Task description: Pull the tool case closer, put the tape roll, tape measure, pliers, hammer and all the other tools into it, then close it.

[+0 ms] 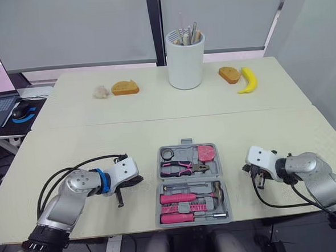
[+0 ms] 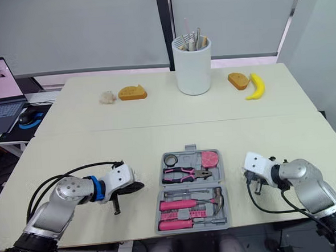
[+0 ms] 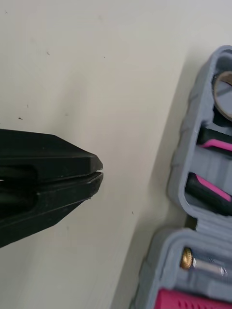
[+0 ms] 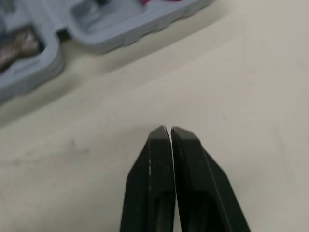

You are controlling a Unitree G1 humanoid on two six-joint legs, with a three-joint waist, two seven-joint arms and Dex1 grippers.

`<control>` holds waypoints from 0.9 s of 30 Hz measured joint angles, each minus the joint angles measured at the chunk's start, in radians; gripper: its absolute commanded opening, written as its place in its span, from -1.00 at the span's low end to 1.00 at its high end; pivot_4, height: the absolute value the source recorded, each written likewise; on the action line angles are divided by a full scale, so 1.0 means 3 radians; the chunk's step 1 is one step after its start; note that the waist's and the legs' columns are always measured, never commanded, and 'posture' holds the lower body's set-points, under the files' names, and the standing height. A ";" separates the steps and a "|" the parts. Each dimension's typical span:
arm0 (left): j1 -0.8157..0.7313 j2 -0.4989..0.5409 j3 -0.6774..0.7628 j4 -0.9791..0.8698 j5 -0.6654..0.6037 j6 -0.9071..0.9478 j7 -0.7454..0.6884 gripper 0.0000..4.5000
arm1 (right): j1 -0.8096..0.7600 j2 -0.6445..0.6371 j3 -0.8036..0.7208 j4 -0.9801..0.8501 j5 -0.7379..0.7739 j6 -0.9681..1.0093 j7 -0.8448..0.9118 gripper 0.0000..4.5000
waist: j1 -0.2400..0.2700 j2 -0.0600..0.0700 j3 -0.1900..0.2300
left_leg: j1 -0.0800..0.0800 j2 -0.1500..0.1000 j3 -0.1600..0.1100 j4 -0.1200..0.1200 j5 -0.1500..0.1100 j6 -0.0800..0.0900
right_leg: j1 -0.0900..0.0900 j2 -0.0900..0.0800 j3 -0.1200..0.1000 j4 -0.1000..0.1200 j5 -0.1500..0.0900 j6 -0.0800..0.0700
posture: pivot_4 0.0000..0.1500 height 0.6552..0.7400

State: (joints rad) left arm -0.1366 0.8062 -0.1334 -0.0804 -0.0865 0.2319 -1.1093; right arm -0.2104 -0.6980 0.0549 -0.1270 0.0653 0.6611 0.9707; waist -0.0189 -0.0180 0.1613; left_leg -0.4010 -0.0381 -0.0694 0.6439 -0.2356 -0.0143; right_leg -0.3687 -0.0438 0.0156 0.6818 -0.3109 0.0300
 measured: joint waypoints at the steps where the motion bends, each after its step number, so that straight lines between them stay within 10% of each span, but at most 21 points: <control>1: 0.0011 0.0003 0.0013 -0.0128 -0.0100 0.0017 -0.0073 -1.00 | -0.0072 0.0074 -0.0134 0.0026 0.0176 0.0223 0.0004 -0.53 | 0.0001 0.0003 0.0002 | 0.0000 -0.0002 0.0000 0.0000 0.0000 0.0000 | 0.0000 -0.0003 0.0000 0.0000 0.0000 0.0000 | 1.00 1.00; 14: 0.0195 -0.0393 -0.0822 -0.0719 -0.0056 0.0158 -0.0023 -1.00 | -0.0793 0.0857 -0.1117 0.0674 0.1299 0.1931 -0.0713 0.98 | -0.0003 0.0006 0.0002 | 0.0001 -0.0005 0.0003 -0.0004 0.0000 0.0001 | -0.0001 -0.0002 0.0002 0.0002 0.0000 -0.0001 | 1.00 1.00; 27: 0.0085 -0.0759 -0.1164 -0.0156 0.0309 -0.0290 0.0200 -1.00 | -0.0868 0.1098 -0.1146 0.0990 0.1553 0.1898 -0.0975 0.98 | -0.0022 0.0021 -0.0007 | 0.0004 -0.0008 0.0002 -0.0003 0.0000 0.0001 | 0.0004 -0.0003 0.0003 0.0001 0.0001 0.0002 | 1.00 1.00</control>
State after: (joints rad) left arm -0.1111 0.5784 -0.4825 -0.1271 0.0063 0.1450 -1.0494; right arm -0.4709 -0.3686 -0.2889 0.1699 0.5312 1.2306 0.6783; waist -0.0256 -0.0116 0.1592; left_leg -0.3999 -0.0405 -0.0686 0.6430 -0.2356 -0.0139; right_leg -0.3676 -0.0449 0.0166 0.6821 -0.3104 0.0306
